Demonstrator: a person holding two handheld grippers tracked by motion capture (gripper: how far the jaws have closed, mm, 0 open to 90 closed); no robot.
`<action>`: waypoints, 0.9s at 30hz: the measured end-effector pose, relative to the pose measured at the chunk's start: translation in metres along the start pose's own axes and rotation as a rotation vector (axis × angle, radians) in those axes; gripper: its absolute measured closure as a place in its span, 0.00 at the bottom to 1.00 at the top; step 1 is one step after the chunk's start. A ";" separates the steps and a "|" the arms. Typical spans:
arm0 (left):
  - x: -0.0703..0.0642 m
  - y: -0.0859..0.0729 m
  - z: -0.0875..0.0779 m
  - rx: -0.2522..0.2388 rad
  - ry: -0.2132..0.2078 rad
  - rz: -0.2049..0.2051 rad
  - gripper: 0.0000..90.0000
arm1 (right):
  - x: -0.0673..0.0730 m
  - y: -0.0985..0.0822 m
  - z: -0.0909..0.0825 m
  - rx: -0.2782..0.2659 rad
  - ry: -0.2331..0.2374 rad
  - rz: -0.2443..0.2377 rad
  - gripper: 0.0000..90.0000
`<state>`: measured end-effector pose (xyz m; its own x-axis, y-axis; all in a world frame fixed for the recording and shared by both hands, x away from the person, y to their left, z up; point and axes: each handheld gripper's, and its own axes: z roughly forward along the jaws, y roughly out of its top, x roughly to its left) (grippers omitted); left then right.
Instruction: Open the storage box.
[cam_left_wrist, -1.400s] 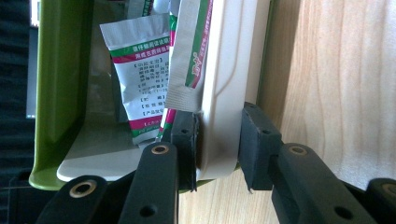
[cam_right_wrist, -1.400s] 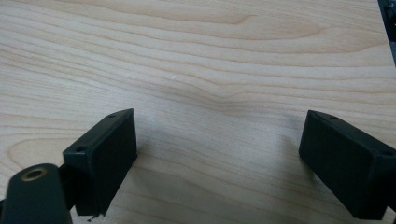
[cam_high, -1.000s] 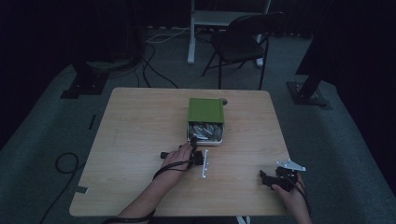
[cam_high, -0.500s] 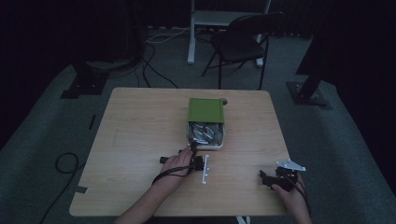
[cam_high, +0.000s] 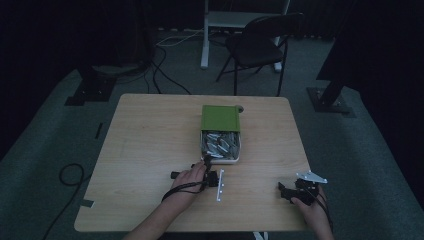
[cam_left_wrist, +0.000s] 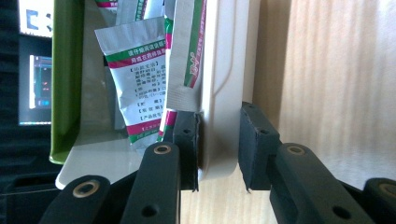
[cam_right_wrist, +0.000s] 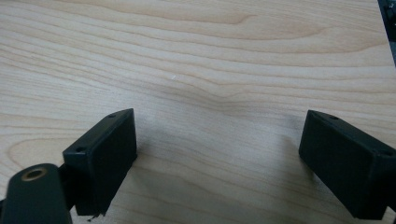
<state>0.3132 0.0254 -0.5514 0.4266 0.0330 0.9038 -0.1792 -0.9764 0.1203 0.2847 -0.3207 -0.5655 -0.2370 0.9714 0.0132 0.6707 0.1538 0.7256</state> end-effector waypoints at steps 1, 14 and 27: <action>-0.001 0.000 -0.001 -0.006 -0.001 -0.008 0.80 | 0.000 0.000 0.000 0.000 0.000 0.000 0.12; -0.008 0.004 -0.017 -0.018 -0.007 0.005 0.80 | 0.000 0.000 0.000 0.000 0.000 0.000 0.12; -0.015 0.005 -0.030 -0.018 -0.022 0.008 0.80 | 0.000 0.000 0.000 0.000 0.000 0.000 0.12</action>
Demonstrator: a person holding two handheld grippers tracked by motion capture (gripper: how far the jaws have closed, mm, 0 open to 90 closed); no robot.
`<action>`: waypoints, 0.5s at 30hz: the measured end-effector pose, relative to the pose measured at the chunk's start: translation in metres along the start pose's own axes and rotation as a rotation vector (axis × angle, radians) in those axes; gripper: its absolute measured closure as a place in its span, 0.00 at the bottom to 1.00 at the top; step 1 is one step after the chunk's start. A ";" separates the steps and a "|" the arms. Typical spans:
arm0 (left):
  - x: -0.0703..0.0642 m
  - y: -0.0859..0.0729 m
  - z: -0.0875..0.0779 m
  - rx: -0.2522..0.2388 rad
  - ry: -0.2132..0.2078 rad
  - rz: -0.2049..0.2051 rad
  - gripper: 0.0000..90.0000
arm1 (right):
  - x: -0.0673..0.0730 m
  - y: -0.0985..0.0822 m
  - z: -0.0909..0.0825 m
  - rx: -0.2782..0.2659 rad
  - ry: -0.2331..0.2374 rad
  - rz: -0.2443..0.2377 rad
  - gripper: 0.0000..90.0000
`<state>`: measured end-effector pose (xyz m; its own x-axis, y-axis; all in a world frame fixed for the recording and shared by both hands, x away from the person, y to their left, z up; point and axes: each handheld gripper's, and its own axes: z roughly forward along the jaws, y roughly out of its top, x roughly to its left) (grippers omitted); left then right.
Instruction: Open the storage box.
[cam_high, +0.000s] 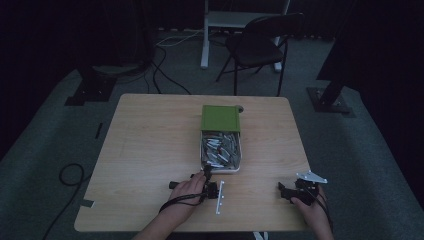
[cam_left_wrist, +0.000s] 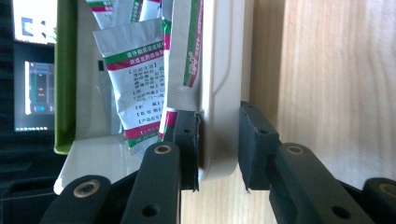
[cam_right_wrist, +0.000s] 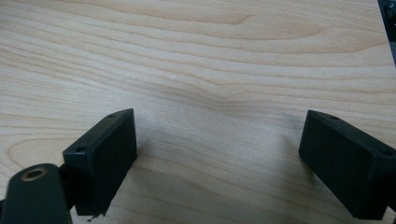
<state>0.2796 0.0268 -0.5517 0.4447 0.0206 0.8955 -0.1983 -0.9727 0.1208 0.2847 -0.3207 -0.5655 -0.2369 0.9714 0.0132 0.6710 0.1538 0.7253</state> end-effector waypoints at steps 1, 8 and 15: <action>0.000 0.000 -0.001 0.008 -0.007 0.013 0.80 | 0.000 0.000 0.000 0.000 0.000 0.000 0.12; -0.005 -0.001 -0.004 0.021 -0.015 0.016 0.80 | 0.000 0.000 0.000 0.000 0.000 0.000 0.12; -0.006 -0.001 -0.008 0.008 -0.011 0.016 0.80 | 0.000 0.000 0.000 0.000 0.000 0.000 0.12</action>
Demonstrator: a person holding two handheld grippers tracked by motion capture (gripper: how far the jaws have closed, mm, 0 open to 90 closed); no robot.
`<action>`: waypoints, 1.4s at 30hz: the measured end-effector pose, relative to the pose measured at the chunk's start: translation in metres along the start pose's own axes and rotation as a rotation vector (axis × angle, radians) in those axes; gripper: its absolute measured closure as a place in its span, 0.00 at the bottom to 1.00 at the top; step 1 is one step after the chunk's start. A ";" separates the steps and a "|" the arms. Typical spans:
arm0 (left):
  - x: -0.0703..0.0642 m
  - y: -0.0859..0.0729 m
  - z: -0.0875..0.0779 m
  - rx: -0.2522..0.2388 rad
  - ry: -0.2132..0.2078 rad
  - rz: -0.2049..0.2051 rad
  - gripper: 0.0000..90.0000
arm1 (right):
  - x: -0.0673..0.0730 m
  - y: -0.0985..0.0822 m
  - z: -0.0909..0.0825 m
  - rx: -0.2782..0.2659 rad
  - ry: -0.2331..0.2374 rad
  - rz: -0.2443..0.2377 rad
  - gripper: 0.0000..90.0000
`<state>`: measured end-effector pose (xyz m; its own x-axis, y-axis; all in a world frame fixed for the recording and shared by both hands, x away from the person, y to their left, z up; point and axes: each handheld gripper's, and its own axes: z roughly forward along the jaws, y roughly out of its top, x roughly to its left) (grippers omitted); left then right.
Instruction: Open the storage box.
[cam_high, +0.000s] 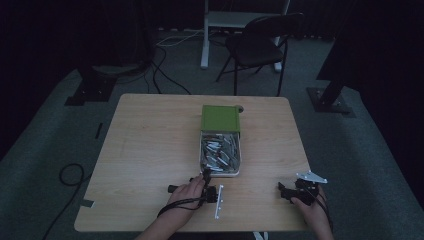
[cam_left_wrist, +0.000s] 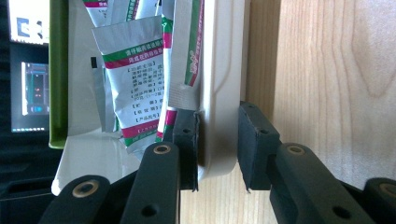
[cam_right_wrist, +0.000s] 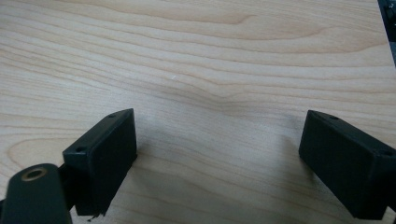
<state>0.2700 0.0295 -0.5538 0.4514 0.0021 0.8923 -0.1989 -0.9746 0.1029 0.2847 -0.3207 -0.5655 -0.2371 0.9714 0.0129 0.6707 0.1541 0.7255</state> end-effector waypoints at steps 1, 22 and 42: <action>0.000 0.000 0.000 0.000 0.001 -0.004 0.80 | 0.000 0.000 0.000 0.000 0.000 0.000 0.12; 0.014 -0.016 -0.022 -0.145 -0.130 -0.243 0.67 | 0.000 0.000 0.000 0.000 0.000 0.000 0.12; 0.034 -0.055 -0.036 -0.233 -0.179 -0.512 0.64 | 0.000 0.000 0.000 0.000 0.000 0.001 0.12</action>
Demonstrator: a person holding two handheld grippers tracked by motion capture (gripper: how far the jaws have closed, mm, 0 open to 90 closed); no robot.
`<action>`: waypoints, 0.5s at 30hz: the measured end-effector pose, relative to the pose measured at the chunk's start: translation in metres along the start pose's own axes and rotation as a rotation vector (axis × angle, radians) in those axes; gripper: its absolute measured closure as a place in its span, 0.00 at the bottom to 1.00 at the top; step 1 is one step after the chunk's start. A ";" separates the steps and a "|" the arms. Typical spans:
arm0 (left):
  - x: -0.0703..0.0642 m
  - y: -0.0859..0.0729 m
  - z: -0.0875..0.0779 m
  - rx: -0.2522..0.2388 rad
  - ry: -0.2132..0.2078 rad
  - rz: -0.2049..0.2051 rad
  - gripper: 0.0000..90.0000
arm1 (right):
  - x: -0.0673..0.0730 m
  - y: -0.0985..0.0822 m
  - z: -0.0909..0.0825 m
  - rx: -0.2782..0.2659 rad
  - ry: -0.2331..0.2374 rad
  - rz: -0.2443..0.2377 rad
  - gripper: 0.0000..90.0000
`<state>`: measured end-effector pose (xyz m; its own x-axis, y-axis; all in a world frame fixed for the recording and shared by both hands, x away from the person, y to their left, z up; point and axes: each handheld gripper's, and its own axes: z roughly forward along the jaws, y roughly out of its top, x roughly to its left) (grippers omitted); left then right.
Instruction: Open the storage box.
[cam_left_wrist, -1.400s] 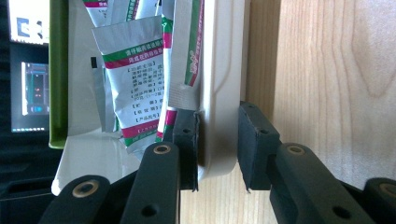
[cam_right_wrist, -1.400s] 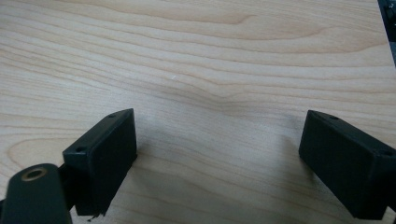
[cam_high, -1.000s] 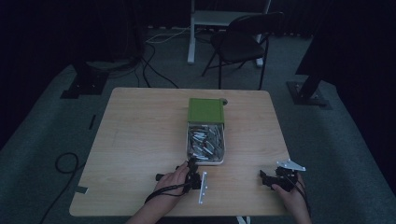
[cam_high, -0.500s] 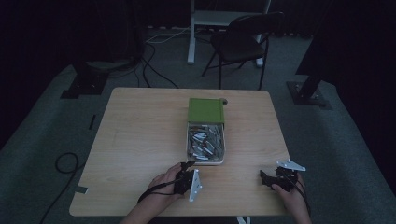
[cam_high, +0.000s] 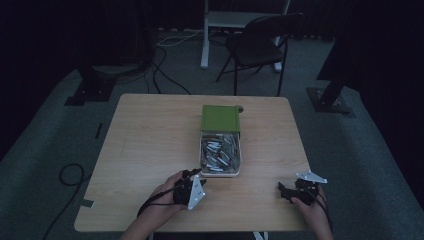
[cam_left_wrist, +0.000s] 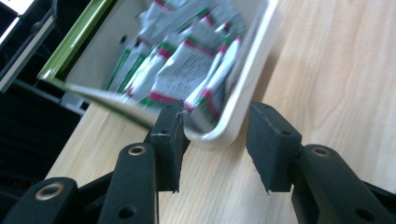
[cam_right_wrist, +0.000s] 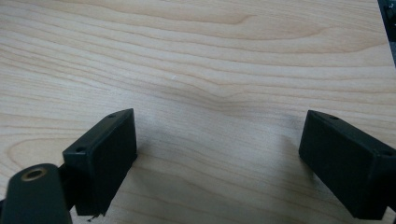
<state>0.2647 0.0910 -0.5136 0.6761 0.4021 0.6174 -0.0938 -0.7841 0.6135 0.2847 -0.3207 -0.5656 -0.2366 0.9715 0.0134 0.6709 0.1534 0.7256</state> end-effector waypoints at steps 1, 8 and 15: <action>0.001 -0.003 -0.001 -0.008 0.003 -0.014 0.64 | 0.000 0.000 0.000 0.000 0.000 0.000 0.12; 0.013 -0.024 -0.006 0.001 -0.004 -0.097 0.63 | 0.000 0.000 0.000 0.000 0.000 0.000 0.12; 0.033 -0.049 -0.017 0.013 0.033 -0.234 0.63 | 0.000 0.000 0.000 0.000 0.000 0.000 0.12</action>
<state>0.2795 0.1507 -0.5152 0.6543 0.5884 0.4751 0.0719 -0.6738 0.7354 0.2847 -0.3207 -0.5656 -0.2370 0.9714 0.0132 0.6707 0.1538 0.7256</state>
